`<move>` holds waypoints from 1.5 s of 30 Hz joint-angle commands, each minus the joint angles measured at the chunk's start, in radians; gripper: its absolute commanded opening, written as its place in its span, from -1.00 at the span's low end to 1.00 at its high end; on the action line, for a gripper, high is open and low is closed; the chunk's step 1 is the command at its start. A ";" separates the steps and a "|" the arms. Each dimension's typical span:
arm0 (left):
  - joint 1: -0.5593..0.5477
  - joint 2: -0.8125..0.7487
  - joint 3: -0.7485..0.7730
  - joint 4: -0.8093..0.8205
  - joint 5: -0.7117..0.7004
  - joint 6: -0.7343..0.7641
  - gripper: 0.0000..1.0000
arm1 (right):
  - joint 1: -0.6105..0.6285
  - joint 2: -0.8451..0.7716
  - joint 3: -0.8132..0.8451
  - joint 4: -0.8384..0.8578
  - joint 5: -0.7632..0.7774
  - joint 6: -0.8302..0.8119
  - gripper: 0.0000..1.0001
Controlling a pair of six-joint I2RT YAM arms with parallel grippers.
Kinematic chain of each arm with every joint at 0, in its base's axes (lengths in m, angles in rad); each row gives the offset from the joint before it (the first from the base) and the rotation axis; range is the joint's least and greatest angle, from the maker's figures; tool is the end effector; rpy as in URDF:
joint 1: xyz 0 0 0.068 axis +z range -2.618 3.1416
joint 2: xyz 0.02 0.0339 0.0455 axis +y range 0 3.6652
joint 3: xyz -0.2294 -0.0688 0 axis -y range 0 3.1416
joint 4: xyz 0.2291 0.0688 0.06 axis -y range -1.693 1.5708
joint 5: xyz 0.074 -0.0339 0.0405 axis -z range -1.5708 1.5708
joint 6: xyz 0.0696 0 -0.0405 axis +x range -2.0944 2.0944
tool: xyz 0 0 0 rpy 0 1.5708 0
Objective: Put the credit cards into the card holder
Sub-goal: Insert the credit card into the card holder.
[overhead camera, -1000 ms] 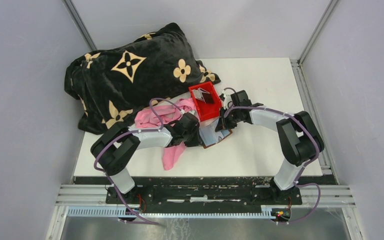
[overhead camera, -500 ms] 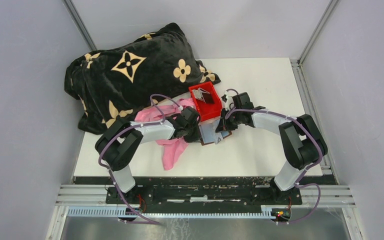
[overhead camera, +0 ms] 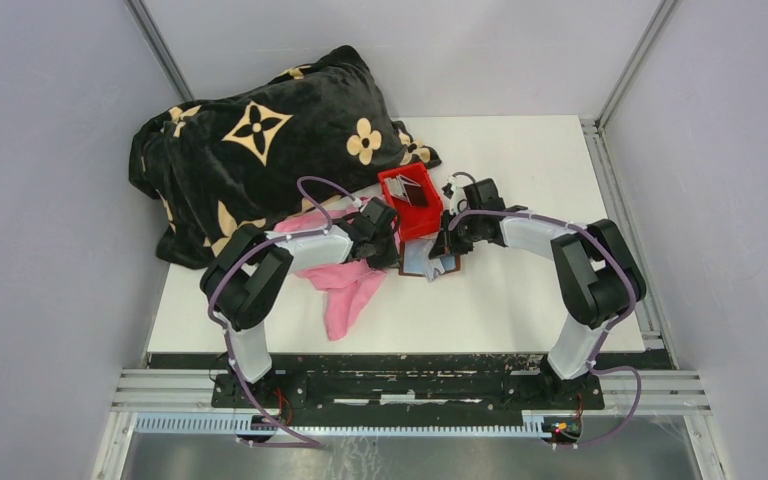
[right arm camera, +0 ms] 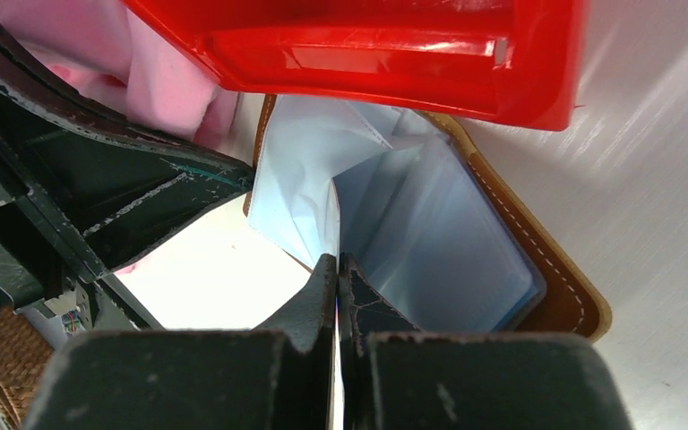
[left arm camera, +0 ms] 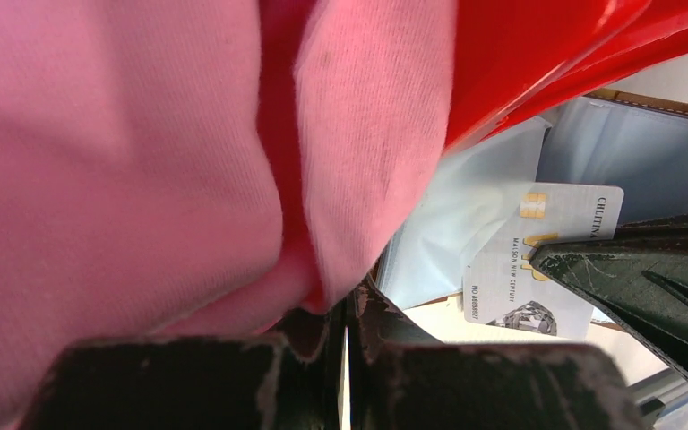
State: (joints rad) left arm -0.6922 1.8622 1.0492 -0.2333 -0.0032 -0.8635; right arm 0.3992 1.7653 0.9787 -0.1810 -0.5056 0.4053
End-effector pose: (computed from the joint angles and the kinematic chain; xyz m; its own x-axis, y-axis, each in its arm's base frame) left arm 0.2764 -0.2289 0.0838 -0.9172 -0.2270 -0.3275 -0.0926 0.9208 -0.3789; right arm 0.3049 0.1652 0.1077 -0.9312 -0.0184 -0.3640 -0.2460 0.7689 0.5902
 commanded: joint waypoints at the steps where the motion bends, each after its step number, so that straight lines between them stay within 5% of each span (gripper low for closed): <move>1: 0.028 0.159 -0.073 -0.245 -0.229 0.122 -0.94 | -0.008 0.041 0.040 -0.011 0.009 0.014 -0.98; 19: 0.026 0.181 -0.065 -0.253 -0.185 0.132 -0.94 | -0.028 0.057 0.048 -0.054 0.287 0.177 -0.98; 45: 0.020 0.204 -0.058 -0.260 -0.164 0.159 -0.94 | -0.068 0.125 -0.012 0.104 0.172 0.308 -0.98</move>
State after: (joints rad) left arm -0.6865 1.8889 1.0931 -0.2558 -0.0204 -0.8162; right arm 0.3271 1.8538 1.0138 -0.0963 -0.4065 0.6872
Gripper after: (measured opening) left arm 0.052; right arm 0.014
